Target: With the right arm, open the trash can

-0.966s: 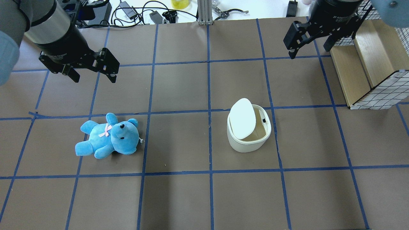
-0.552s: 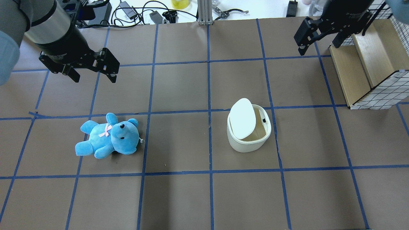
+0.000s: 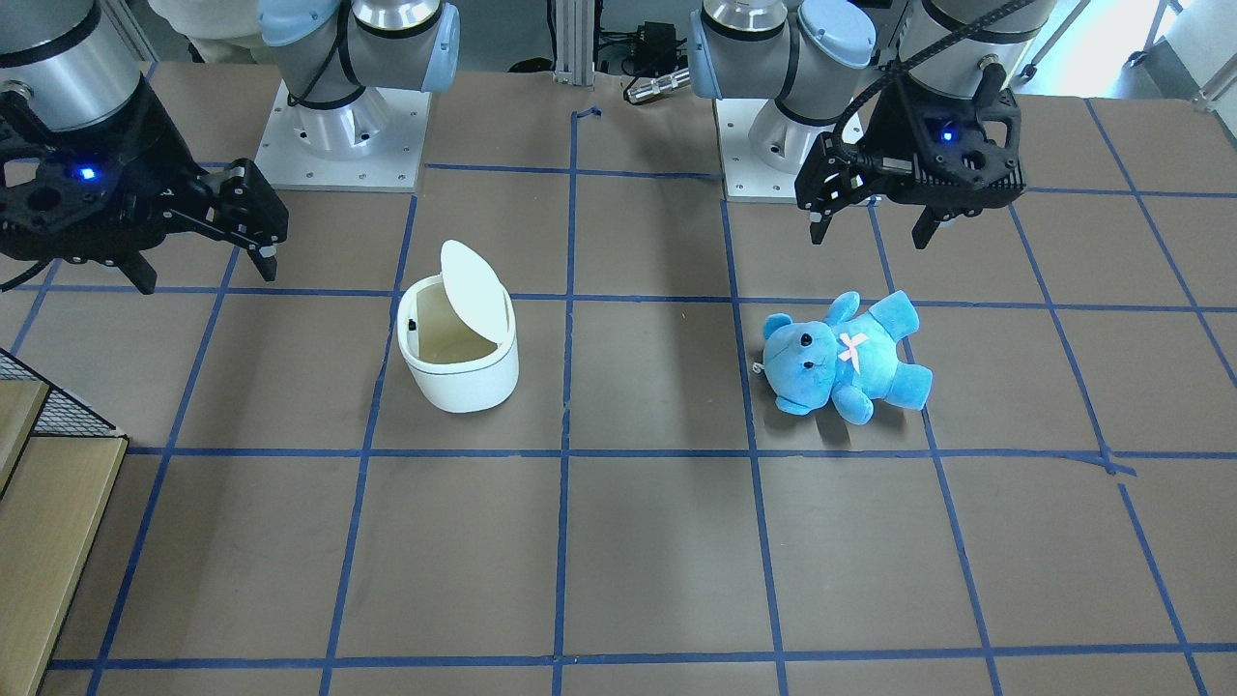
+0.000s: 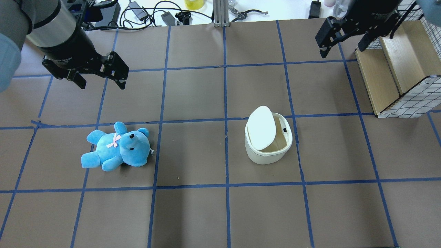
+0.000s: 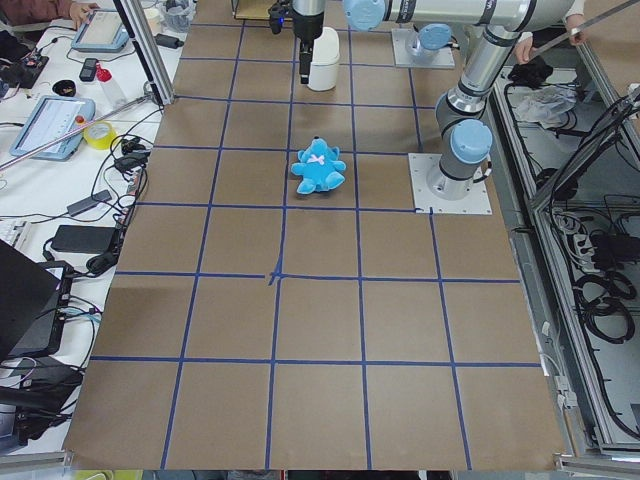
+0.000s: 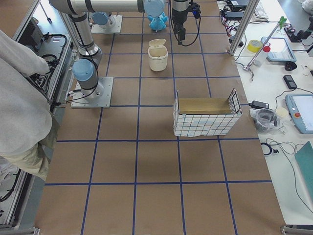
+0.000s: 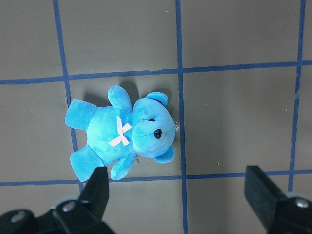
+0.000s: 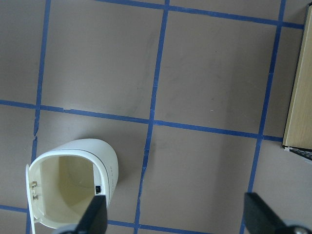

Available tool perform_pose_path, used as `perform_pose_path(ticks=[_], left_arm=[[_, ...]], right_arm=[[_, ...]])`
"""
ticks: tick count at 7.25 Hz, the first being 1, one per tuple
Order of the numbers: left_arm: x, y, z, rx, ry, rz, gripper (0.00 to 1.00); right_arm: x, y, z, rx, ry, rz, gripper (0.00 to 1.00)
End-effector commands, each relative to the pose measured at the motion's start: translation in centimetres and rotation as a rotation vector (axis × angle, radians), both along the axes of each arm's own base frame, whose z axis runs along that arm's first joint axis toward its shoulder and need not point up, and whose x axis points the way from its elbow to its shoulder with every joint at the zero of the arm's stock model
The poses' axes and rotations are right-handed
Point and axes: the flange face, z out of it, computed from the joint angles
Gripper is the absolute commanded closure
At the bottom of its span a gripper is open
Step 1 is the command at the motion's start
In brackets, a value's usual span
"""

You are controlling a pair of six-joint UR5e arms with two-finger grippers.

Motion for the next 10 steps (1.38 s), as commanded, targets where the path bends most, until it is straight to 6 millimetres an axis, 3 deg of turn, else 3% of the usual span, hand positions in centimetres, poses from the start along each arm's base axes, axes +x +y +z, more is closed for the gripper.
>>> perform_pose_path(ticks=[1,3,6,10], left_arm=[[0.0,0.0,0.0,0.000,0.000,0.000,0.00],[0.0,0.0,0.0,-0.001,0.000,-0.001,0.00],[0.0,0.0,0.0,0.000,0.000,0.000,0.00],[0.0,0.0,0.0,0.000,0.000,-0.001,0.00]], right_arm=[[1.4,0.4,0.0,0.001,-0.004,-0.030,0.00],[2.7,0.6,-0.1,0.003,-0.001,-0.039,0.00],[2.5,0.2,-0.3,-0.004,0.011,0.069,0.00],[2.6,0.9,-1.3,0.048,0.001,0.035,0.00]])
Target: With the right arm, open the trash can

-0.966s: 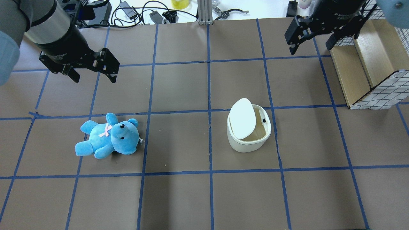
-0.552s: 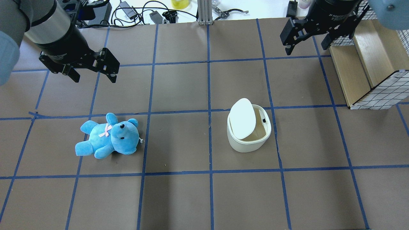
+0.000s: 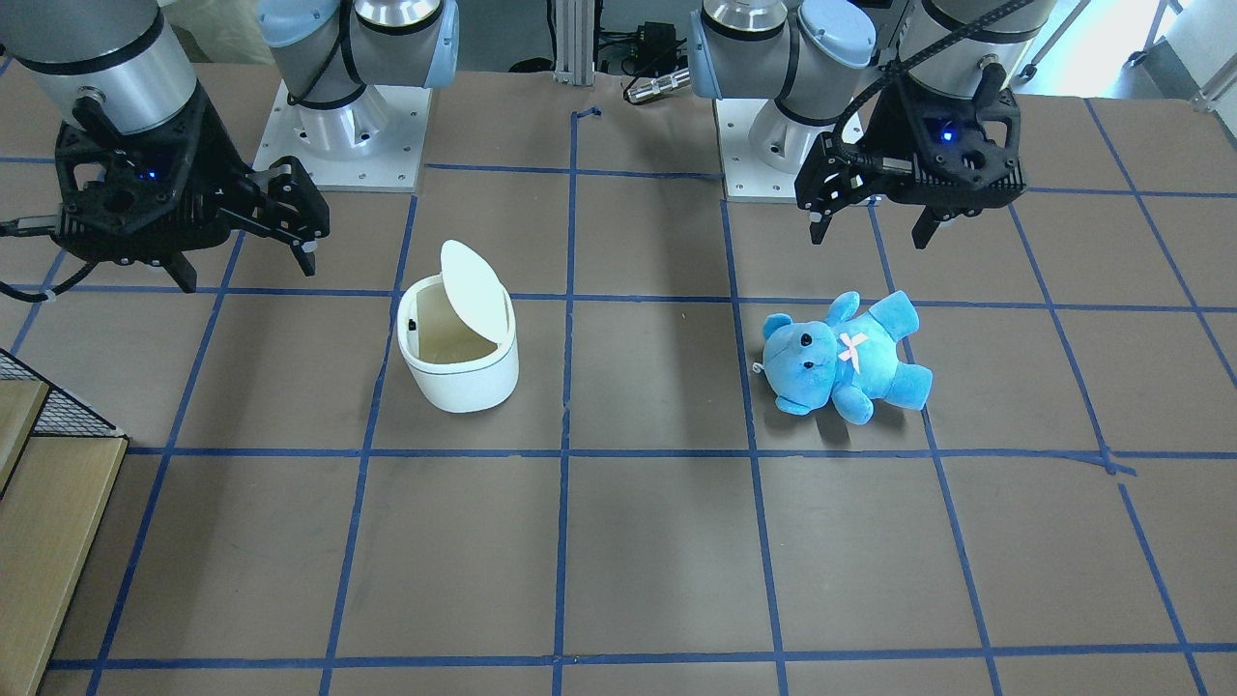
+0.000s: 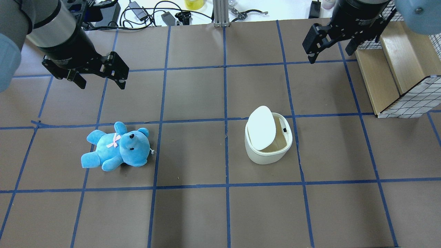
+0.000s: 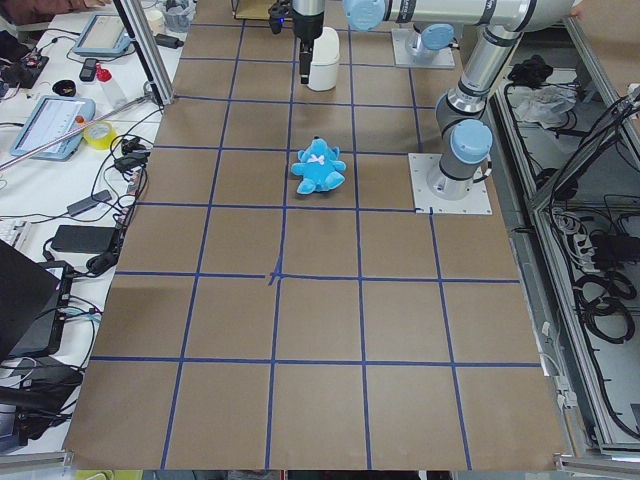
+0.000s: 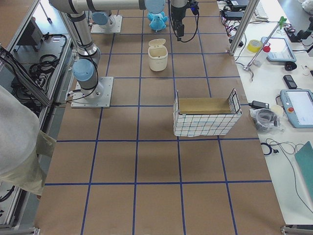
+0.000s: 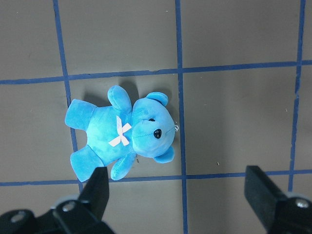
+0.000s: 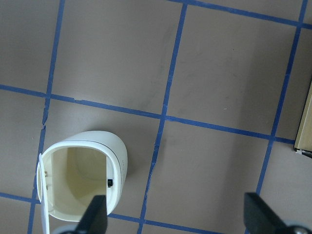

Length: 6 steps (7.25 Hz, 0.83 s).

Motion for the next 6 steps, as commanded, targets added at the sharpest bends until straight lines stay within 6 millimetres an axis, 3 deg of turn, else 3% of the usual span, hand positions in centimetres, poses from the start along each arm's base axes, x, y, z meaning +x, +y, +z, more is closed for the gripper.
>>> perform_pose_path(ticks=[1,6], left_arm=[[0.03,-0.01,0.00,0.000,0.000,0.001,0.00],[-0.04,0.01,0.00,0.000,0.000,-0.001,0.00]], right_arm=[[0.08,0.28,-0.25,0.022,-0.010,-0.102,0.00],[0.07,0.02,0.06,0.009,-0.012,-0.134,0.00]])
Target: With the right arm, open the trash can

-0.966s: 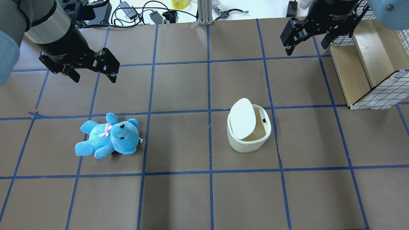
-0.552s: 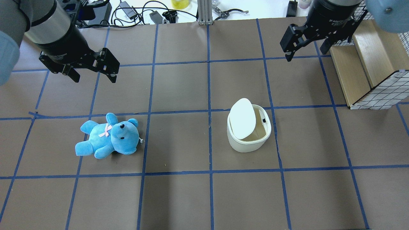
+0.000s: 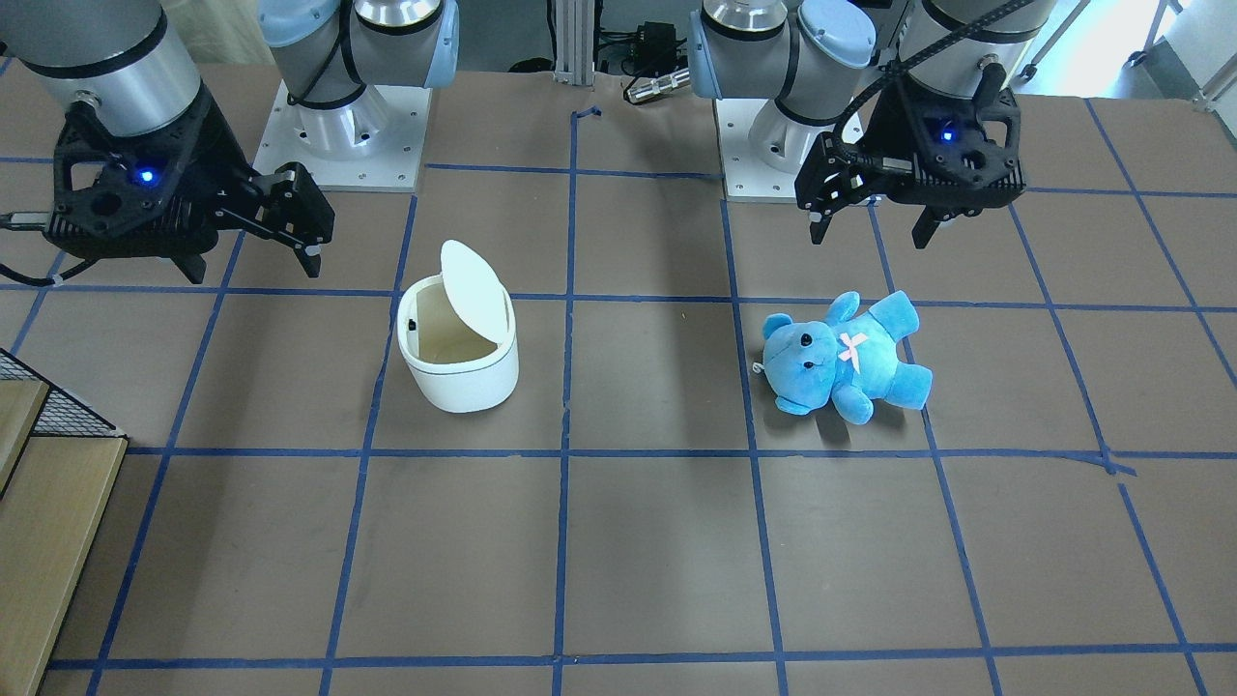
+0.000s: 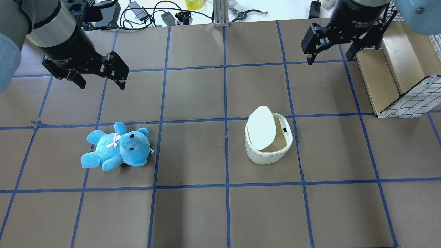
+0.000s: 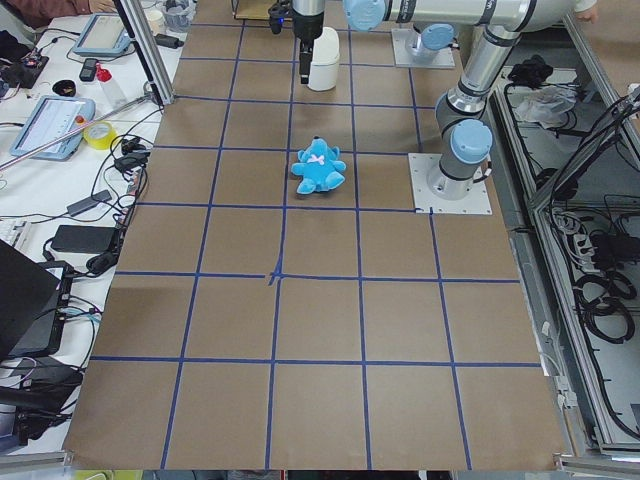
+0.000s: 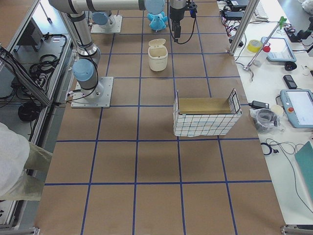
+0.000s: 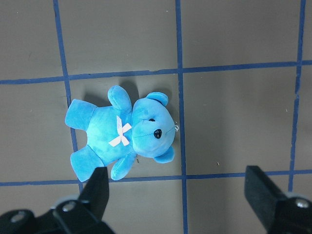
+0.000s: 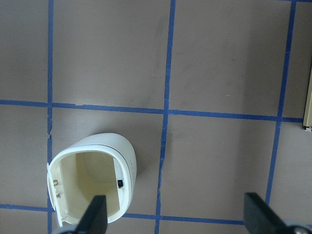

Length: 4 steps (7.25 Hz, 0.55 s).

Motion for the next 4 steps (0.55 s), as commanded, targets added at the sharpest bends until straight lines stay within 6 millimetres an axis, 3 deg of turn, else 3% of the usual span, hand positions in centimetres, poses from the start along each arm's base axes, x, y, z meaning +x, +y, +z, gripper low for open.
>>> perform_pose_path(ticks=[1,4], left_arm=[[0.04,-0.01,0.00,0.000,0.000,0.001,0.00],[0.04,-0.01,0.00,0.000,0.000,0.001,0.00]], right_arm=[[0.00,-0.06,0.08,-0.004,0.000,-0.009,0.00],[-0.07,-0.13,0.00,-0.002,-0.002,-0.029,0.00]])
